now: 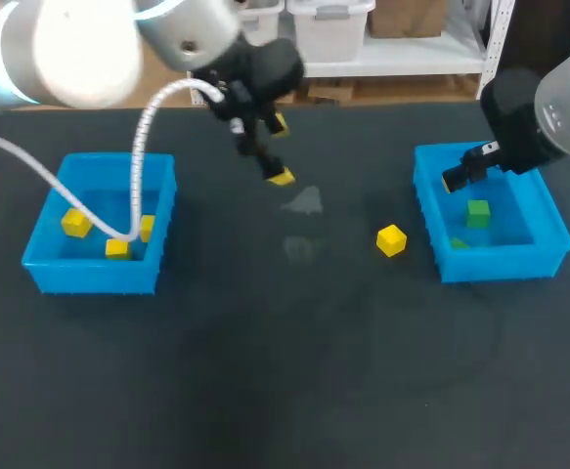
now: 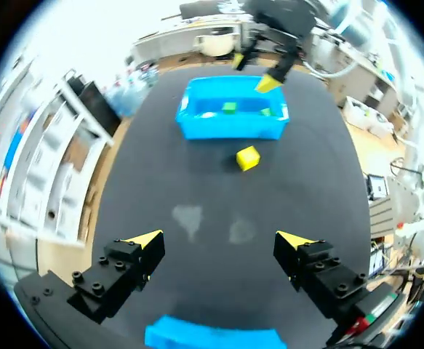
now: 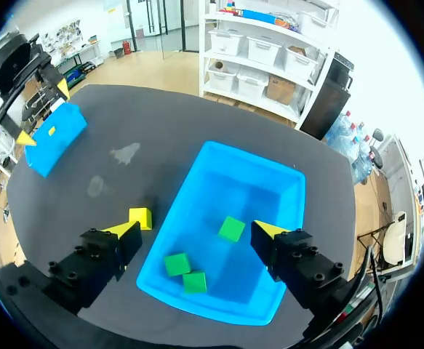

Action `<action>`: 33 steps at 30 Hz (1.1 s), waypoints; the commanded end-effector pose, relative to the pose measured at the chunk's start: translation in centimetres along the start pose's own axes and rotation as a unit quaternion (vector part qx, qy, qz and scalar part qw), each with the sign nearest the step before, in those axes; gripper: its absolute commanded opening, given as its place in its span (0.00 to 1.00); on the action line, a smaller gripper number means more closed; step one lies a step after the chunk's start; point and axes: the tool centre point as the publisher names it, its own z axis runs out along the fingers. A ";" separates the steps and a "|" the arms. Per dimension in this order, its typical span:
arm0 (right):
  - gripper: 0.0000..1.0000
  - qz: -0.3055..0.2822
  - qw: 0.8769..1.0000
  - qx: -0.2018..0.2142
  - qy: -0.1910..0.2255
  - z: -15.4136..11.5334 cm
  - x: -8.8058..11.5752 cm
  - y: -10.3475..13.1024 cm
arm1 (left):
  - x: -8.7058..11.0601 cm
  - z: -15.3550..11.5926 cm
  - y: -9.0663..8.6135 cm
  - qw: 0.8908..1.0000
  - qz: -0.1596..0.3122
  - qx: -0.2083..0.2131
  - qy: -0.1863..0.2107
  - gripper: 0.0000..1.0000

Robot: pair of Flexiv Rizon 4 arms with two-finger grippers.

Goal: Put the green cubes in the right bin and the yellow cubes in the left bin.

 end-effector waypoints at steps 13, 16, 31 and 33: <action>1.00 0.001 1.000 0.003 -0.004 -0.1 0.3 0.1 | -10.0 7.7 -3.8 0.998 -0.030 0.022 0.043 1.00; 1.00 0.001 1.000 0.003 -0.004 -0.1 0.3 0.1 | -10.8 8.7 -3.9 0.998 -0.052 0.011 0.038 1.00; 1.00 0.001 1.000 0.003 -0.004 -0.1 0.3 0.1 | -11.7 11.5 -4.9 0.993 -0.118 -0.015 0.005 1.00; 1.00 0.001 1.000 0.003 -0.004 -0.1 0.3 0.1 | -11.5 11.6 -4.9 0.993 -0.120 -0.016 0.007 1.00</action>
